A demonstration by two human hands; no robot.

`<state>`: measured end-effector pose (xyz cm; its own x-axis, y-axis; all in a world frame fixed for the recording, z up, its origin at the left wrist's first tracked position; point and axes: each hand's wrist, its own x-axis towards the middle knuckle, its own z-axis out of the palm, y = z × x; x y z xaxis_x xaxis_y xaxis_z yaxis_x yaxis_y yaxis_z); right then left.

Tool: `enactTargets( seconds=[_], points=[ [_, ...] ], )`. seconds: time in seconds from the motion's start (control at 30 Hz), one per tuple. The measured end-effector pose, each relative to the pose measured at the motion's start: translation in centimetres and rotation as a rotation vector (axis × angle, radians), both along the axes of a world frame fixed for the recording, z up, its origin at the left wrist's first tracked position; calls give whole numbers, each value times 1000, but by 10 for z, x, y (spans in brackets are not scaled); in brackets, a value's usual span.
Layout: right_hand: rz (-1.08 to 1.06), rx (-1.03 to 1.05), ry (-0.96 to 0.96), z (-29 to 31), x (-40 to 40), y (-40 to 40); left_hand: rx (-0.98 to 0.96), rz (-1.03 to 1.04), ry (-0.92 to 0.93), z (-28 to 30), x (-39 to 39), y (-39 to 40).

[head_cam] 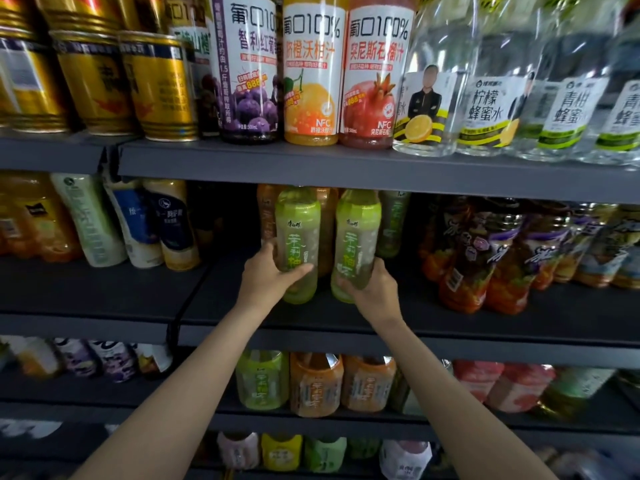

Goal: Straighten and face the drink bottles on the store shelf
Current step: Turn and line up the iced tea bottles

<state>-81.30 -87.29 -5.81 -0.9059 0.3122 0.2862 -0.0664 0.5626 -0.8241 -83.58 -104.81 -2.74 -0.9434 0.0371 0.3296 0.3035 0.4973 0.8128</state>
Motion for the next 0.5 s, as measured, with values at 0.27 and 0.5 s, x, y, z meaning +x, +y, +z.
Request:
enactTargets(
  seconds=[0.27, 0.5],
  points=[
    [-267, -55, -35, 8, -12, 39, 28, 15, 7, -4, -1, 1],
    [-339, 1, -100, 11, -50, 43, 38, 16, -10, -3, 1, 2]
  ],
)
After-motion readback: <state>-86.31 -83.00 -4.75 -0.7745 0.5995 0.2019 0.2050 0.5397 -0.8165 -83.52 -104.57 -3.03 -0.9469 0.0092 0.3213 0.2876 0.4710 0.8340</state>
